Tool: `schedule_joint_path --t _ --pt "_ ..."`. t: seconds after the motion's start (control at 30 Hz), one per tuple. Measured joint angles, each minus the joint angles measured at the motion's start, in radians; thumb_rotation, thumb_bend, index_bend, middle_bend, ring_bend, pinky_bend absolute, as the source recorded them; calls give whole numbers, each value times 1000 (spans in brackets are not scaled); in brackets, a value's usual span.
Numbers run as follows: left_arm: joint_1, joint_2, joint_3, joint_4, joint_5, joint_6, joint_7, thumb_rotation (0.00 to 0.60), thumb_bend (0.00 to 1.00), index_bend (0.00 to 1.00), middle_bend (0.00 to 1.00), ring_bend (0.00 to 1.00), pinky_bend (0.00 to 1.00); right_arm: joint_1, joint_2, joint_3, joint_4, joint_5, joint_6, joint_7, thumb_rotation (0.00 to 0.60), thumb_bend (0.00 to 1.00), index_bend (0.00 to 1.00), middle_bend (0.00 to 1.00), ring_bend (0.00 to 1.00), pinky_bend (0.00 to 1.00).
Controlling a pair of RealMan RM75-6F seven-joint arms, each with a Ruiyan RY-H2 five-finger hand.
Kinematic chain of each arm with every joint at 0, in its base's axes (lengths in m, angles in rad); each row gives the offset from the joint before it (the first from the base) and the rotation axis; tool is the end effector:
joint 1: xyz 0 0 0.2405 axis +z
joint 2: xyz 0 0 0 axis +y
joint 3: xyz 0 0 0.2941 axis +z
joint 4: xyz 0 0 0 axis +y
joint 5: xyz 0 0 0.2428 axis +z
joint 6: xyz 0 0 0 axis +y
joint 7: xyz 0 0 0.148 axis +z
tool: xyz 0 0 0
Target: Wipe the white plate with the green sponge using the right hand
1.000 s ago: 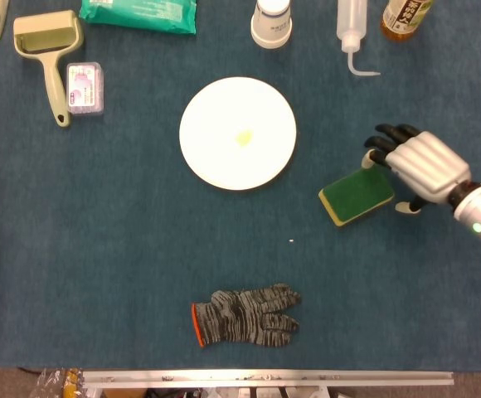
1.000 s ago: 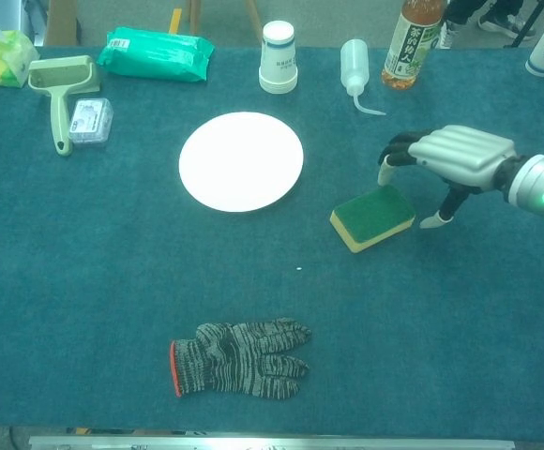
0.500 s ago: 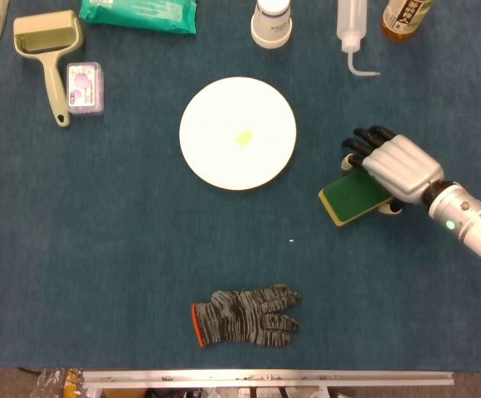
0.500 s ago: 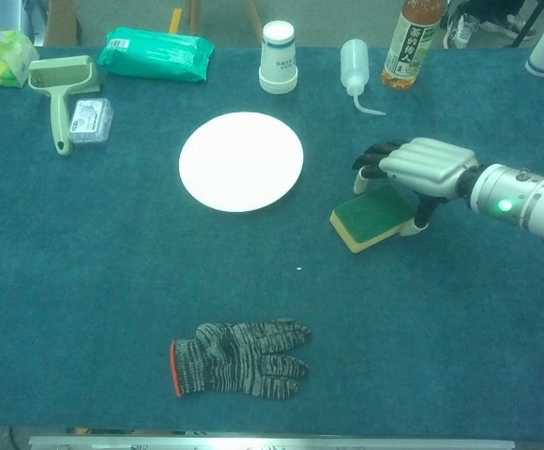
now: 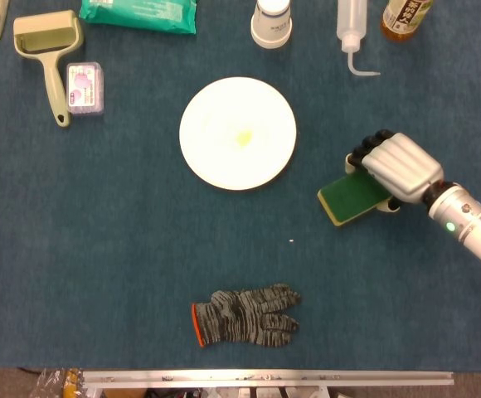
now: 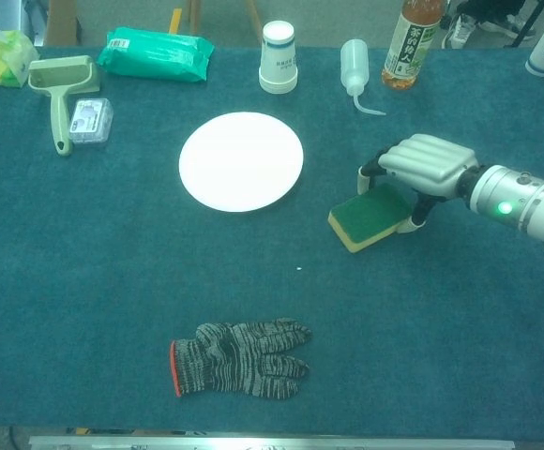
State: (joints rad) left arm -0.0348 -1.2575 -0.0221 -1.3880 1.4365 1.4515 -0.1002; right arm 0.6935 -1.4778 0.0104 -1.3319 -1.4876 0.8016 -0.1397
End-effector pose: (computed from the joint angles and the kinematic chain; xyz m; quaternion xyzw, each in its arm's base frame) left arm -0.4145 0.1657 0.1146 -0.5653 -0.4368 -0.3507 0.6055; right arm -0.2482 -0.3486 -0.0551 0.8513 -0.3009 0.2638 0.3392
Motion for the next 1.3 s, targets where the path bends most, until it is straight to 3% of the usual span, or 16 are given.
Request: schedule_joint_path --t 0.27,0.57,1.3 --pt "5 1 -2 3 -1 4 -6 600 190 393 344 308 417 -5 33 22 -35 -2 53 40 600 0 444 447 321 289" --pt "4 -2 -6 5 -2 7 19 600 189 393 344 308 418 31 46 89 -49 58 51 0 600 0 444 447 321 289" --pt "17 0 2 1 19 31 39 600 189 393 344 308 418 276 -180 203 255 184 -150 -36 600 0 444 447 321 289"
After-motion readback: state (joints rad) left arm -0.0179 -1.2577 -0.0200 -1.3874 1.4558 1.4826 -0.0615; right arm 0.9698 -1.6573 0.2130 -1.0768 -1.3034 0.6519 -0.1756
